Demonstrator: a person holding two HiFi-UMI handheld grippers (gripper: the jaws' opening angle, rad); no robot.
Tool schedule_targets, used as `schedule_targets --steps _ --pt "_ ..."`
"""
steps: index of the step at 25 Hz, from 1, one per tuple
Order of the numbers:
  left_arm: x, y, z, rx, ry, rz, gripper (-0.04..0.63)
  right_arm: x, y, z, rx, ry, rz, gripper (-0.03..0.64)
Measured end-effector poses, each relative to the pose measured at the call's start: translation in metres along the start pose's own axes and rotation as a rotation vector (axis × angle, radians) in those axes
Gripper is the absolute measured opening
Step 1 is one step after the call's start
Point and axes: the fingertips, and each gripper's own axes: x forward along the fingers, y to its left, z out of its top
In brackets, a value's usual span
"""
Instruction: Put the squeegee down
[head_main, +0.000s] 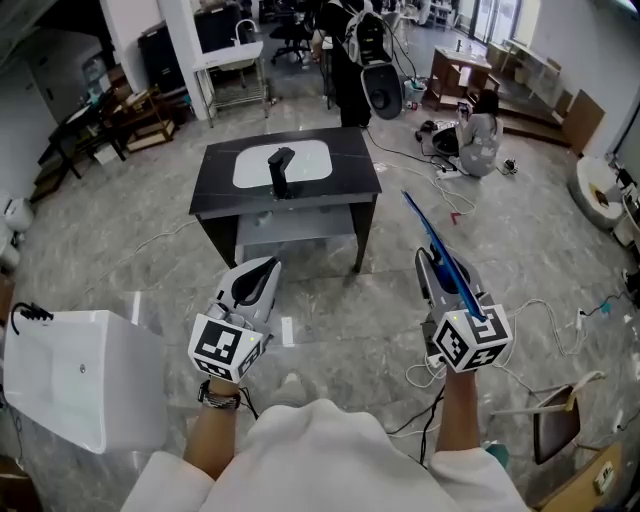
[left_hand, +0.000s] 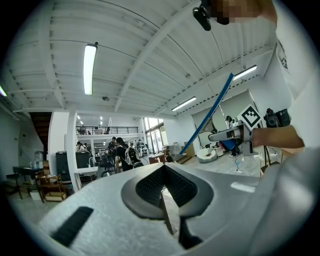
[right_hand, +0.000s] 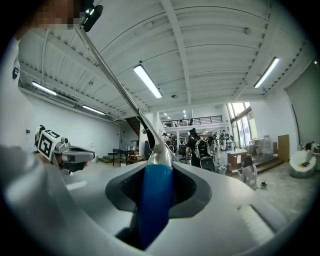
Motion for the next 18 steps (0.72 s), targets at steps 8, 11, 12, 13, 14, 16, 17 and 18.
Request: schedule_targets --steps 8,11,12,13,14,16,17,18 --pt "0.039 0.024 -0.017 -0.019 0.018 0.008 -0.002 0.039 -0.028 -0.015 0.03 0.017 -0.009 0.103" --pt "0.064 0.048 -0.026 -0.022 0.019 0.014 -0.003 0.067 -0.037 -0.016 0.022 0.017 -0.008 0.103" --pt "0.076 0.058 -0.028 -0.018 0.016 0.015 -0.002 0.079 -0.042 -0.016 0.018 0.014 -0.008 0.103" --pt "0.088 0.068 -0.031 -0.014 0.013 0.015 -0.002 0.091 -0.047 -0.016 0.016 0.011 -0.009 0.103" --pt "0.101 0.079 -0.034 -0.012 0.008 0.014 -0.002 0.105 -0.053 -0.016 0.015 0.009 -0.012 0.103" --pt "0.128 0.102 -0.038 -0.013 -0.001 0.011 -0.002 0.134 -0.065 -0.016 0.014 0.004 -0.019 0.103" --pt "0.142 0.115 -0.04 -0.013 -0.004 0.01 -0.003 0.149 -0.071 -0.014 0.012 0.002 -0.022 0.103" --pt "0.155 0.127 -0.041 -0.012 -0.006 0.008 -0.002 0.165 -0.076 -0.013 0.01 0.0 -0.025 0.103"
